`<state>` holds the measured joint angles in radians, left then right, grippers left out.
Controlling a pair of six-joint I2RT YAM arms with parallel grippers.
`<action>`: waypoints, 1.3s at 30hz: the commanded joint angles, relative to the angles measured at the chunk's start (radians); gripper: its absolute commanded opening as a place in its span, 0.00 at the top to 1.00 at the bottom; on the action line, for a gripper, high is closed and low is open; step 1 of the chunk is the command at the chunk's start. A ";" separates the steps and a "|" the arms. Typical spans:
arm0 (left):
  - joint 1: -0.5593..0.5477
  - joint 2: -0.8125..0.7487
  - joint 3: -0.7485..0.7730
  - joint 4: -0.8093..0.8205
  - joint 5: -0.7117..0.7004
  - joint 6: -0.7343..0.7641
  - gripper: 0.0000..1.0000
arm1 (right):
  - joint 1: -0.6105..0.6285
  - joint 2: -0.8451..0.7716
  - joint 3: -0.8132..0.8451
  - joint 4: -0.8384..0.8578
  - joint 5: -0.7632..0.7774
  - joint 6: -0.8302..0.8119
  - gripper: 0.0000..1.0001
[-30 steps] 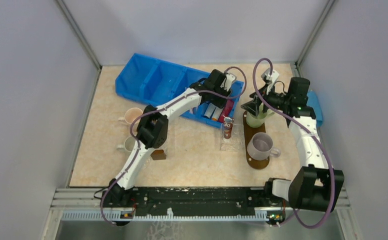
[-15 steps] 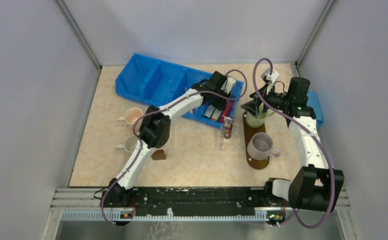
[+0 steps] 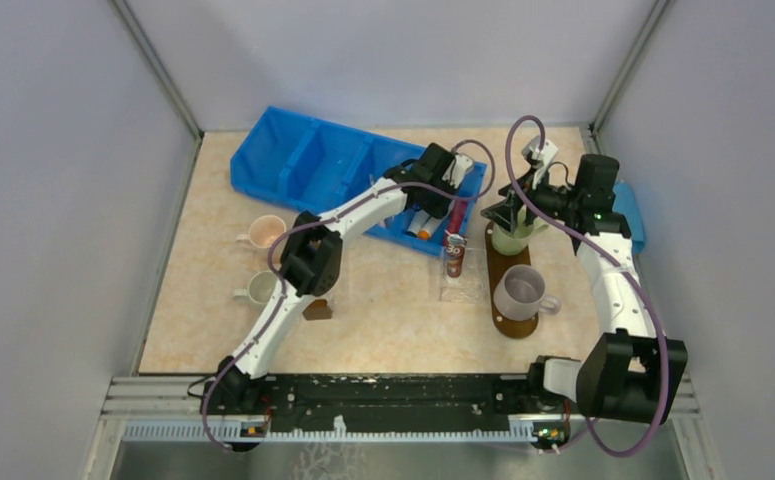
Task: Prepare toiletry sets of a toothbrush and toothpaste on the tray
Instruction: Pick up the toothpaste from the storage box.
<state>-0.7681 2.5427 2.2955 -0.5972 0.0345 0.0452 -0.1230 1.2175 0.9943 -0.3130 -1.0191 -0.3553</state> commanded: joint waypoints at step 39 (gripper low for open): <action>-0.039 -0.814 -1.150 1.337 0.177 0.074 0.96 | 0.055 0.023 -0.145 0.709 -0.116 0.718 0.25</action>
<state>-0.7849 1.7653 1.1500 0.6331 0.1844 0.0578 -0.1097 1.2346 0.7971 0.3069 -1.1908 0.2691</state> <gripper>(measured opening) 0.198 0.749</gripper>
